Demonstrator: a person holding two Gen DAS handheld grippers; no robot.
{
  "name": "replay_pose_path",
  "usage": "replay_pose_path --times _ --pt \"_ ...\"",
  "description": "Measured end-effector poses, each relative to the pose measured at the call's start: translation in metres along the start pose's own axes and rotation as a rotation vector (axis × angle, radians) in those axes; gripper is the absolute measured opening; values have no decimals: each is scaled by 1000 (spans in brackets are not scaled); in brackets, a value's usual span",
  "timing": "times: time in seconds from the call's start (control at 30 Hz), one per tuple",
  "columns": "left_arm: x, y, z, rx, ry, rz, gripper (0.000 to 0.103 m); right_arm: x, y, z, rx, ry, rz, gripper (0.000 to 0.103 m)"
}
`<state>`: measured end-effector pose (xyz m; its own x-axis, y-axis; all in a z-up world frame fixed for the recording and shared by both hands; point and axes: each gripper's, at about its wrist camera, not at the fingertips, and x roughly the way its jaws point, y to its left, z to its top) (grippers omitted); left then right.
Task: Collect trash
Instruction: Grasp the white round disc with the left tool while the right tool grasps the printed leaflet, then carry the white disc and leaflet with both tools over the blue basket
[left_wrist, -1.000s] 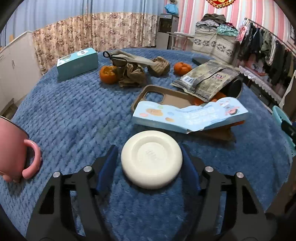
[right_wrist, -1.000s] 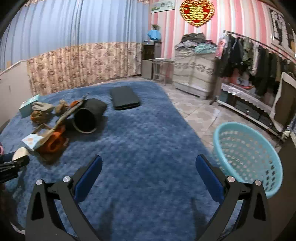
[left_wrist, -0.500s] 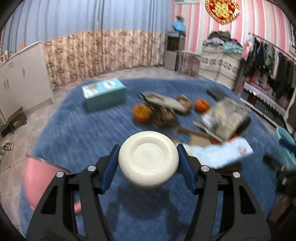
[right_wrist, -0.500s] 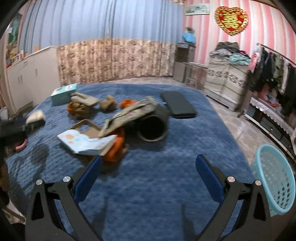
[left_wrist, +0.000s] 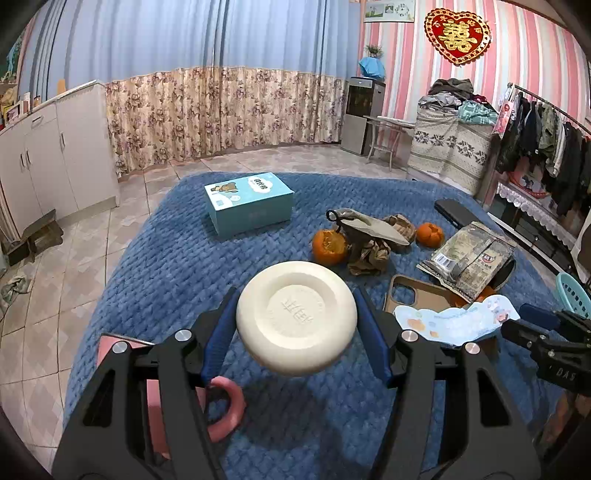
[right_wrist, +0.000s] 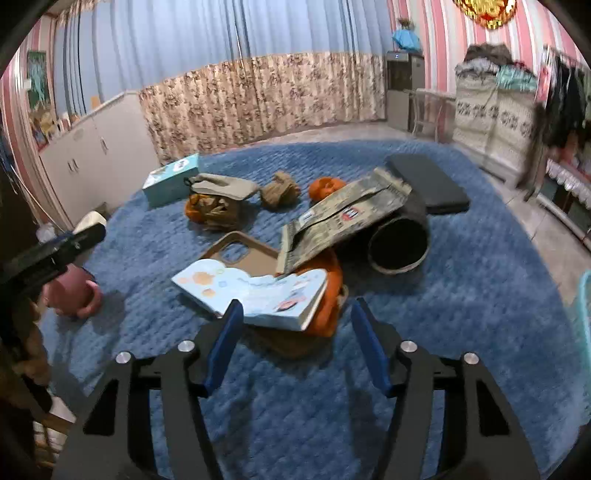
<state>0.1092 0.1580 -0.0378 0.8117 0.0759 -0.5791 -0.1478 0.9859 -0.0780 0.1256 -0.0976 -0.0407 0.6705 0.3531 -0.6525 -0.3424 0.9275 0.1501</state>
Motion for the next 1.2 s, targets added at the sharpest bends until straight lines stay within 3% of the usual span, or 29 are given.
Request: replay_pose_path --times 0.23,0.47,0.6,0.77,0.83,0.93,1.2 --pt "-1 9 -4 -24 -10 -15 61 6 9 -1 -5 26 31 43" --pt "-6 16 -1 -23 -32 -21 61 12 8 6 33 43 58 43" --pt "-6 20 -2 -31 -30 -19 61 20 8 17 68 64 83 52" --pt "-6 25 -2 -37 -32 -12 61 31 12 31 83 68 84 52" --pt "-6 26 -1 -37 -32 -7 61 37 14 35 79 74 74 47" --pt "-8 28 1 -37 -37 -4 61 42 16 41 78 70 84 17" --pt "-13 22 8 -36 -49 0 61 15 34 49 -8 -29 112 11"
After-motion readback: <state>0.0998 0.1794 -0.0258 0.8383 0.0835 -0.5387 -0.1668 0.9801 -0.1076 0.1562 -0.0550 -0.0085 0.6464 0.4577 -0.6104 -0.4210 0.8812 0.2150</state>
